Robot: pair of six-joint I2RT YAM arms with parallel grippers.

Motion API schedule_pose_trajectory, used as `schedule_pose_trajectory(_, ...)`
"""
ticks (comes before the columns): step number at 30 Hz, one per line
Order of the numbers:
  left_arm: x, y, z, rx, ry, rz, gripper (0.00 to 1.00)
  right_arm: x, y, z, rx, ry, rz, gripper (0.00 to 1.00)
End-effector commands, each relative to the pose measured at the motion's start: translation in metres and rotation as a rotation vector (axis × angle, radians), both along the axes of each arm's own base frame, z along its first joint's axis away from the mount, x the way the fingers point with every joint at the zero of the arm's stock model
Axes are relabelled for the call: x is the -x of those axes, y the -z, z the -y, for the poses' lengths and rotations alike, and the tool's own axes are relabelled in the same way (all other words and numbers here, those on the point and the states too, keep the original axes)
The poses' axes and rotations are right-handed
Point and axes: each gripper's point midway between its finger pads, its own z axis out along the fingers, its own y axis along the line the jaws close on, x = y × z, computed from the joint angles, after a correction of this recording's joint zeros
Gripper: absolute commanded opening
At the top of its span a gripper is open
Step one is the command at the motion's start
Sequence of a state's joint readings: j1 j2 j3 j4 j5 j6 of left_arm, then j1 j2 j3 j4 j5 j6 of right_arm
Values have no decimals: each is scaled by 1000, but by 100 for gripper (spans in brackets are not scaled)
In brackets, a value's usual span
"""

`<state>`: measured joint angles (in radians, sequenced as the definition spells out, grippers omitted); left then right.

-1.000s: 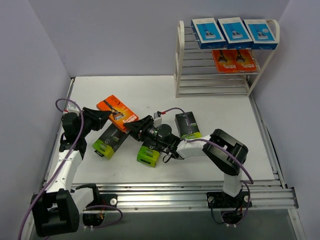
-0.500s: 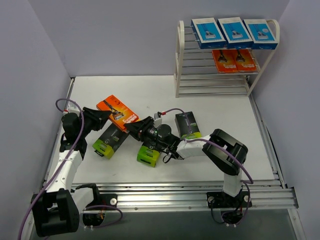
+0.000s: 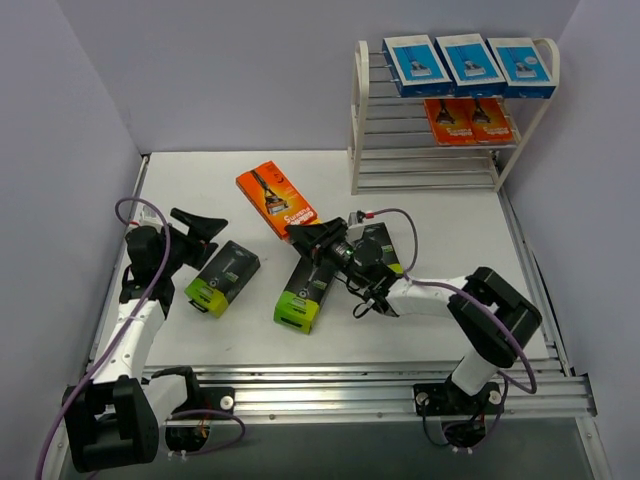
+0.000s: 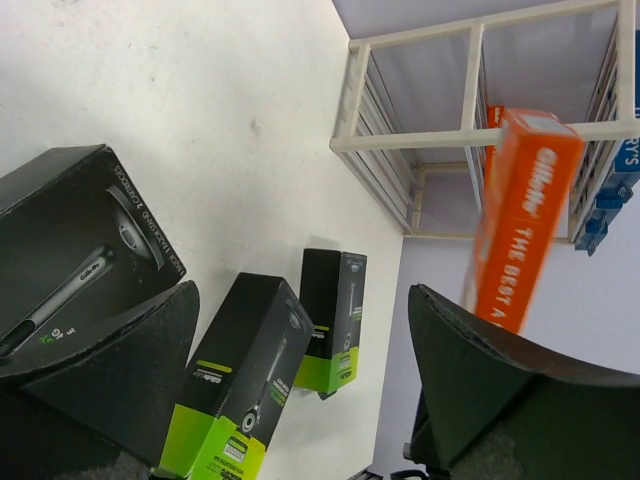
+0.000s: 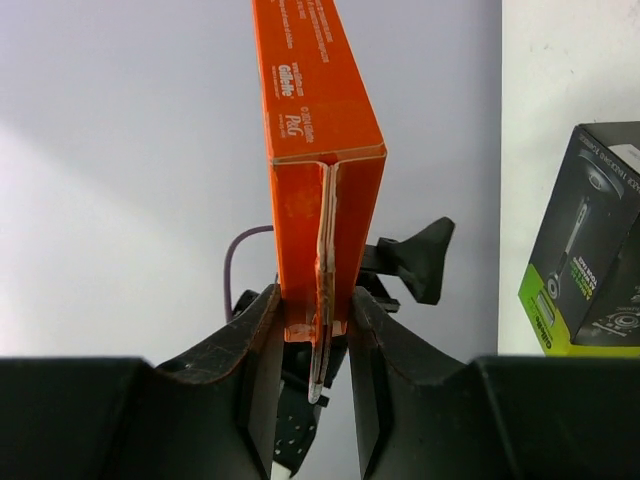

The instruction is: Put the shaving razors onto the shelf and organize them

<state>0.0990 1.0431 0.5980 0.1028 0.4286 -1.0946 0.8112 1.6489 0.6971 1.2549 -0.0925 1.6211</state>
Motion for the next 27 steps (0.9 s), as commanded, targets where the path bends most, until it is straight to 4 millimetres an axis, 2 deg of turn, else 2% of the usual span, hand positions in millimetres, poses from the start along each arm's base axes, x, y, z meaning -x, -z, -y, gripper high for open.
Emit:
schedule_pose_trajectory(1, -9, -17, -3, -45, 1, 33, 94, 4, -41, 26, -61, 49, 109, 0)
schedule_pose_trajectory(2, -12, -15, -4, -53, -1, 21, 94, 6, -30, 33, -39, 59, 94, 0)
schedule_pose_trajectory(7, -27, -14, 1, -71, 61, -22, 94, 8, -21, 72, 42, 132, 95, 0)
schedule_pose_trajectory(8, -31, -8, 3, -56, 71, -45, 94, 7, -10, 78, 88, 146, 68, 0)
schedule_pose_trajectory(10, -40, -22, 9, -23, 98, 8, 94, 11, -12, 96, 119, 180, 78, 0)
schedule_pose_trajectory(11, -44, -23, 11, -8, 110, 30, 94, 6, -10, 110, 136, 223, 72, 0)
schedule_pose_trajectory(12, -46, -25, 14, 26, 121, 44, 98, 9, -14, 122, 142, 243, 70, 0)
schedule_pose_trajectory(13, -49, -32, 16, 35, 128, 85, 96, 10, -7, 132, 165, 263, 60, 0)
schedule_pose_trajectory(14, -51, -29, 15, 40, 122, 84, 90, 3, -4, 149, 182, 308, 51, 0)
schedule_pose_trajectory(16, -55, -28, 17, 44, 128, 78, 88, 6, -2, 170, 212, 345, 37, 0)
schedule_pose_trajectory(17, -58, -21, 18, 47, 136, 57, 88, 4, -1, 179, 233, 364, 36, 0)
schedule_pose_trajectory(18, -59, -20, 19, 42, 146, 56, 88, 2, 0, 195, 250, 399, 25, 0)
schedule_pose_trajectory(19, -60, -21, 21, 40, 162, 52, 89, 0, 2, 203, 259, 415, 19, 0)
schedule_pose_trajectory(20, -61, -15, 26, 38, 184, 33, 97, -1, 5, 209, 272, 425, 8, 0)
schedule_pose_trajectory(21, -60, -12, 29, 14, 204, 32, 94, -6, 4, 222, 275, 460, 6, 0)
schedule_pose_trajectory(25, -51, -8, 44, -50, 237, 18, 94, -17, 11, 235, 297, 476, -8, 0)
schedule_pose_trajectory(27, -46, -19, 56, -113, 265, 57, 94, -25, 12, 240, 317, 489, -6, 0)
